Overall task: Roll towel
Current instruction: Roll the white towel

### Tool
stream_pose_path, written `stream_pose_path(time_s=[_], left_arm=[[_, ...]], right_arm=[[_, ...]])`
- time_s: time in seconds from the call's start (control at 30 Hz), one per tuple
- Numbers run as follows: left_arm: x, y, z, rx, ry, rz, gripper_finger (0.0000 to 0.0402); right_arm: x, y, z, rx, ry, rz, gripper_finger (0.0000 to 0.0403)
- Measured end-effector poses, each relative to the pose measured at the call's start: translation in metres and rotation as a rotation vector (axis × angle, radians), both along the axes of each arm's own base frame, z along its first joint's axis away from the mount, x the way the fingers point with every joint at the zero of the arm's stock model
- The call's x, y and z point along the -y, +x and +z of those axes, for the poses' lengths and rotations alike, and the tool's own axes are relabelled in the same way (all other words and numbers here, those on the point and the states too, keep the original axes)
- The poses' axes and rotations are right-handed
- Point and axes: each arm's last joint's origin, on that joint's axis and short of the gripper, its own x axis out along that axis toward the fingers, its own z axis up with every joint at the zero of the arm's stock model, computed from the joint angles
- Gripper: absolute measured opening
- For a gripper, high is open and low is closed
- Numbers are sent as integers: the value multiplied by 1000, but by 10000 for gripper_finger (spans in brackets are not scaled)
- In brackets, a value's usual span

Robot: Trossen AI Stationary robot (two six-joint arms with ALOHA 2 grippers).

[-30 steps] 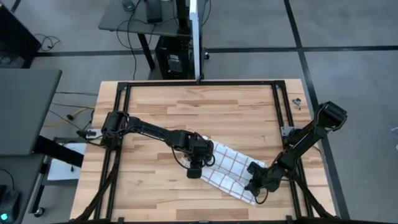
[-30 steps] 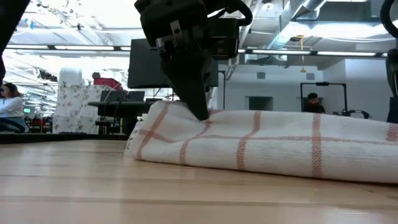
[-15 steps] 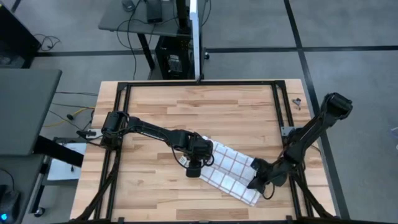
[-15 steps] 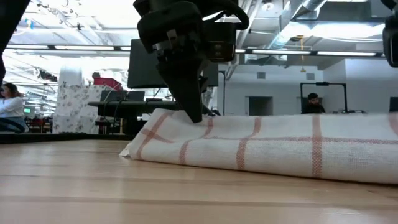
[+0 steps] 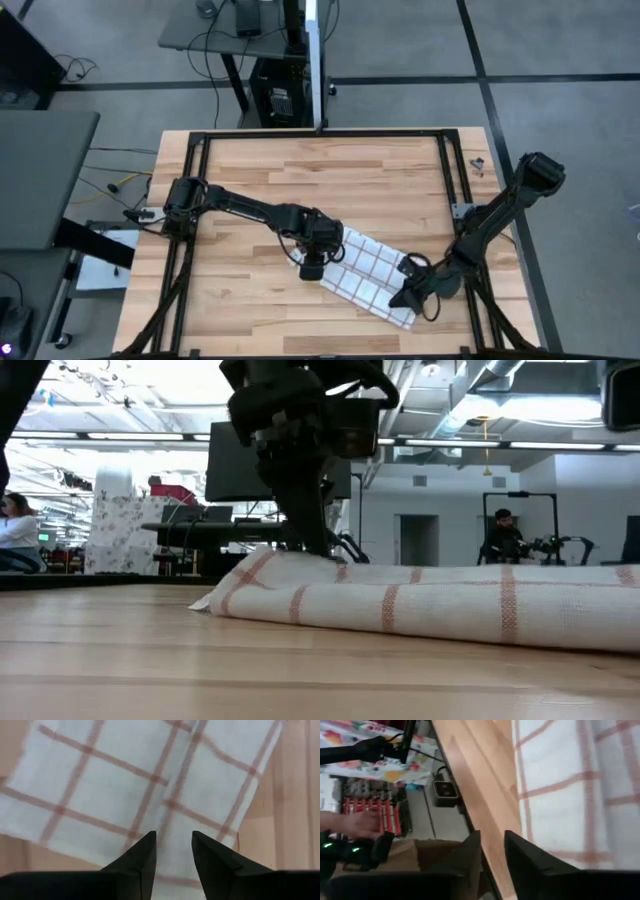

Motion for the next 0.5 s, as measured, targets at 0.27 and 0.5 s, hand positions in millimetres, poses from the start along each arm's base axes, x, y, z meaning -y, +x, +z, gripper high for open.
stream_pose_path(time_s=[0.27, 0.5], left_arm=[[5, 6, 26, 37, 2, -44, 109], [23, -6, -12, -20, 33, -72, 109]], right_arm=[[-15, 6, -22, -13, 37, 17, 3], [-22, 0, -40, -110, 34, 9, 1]])
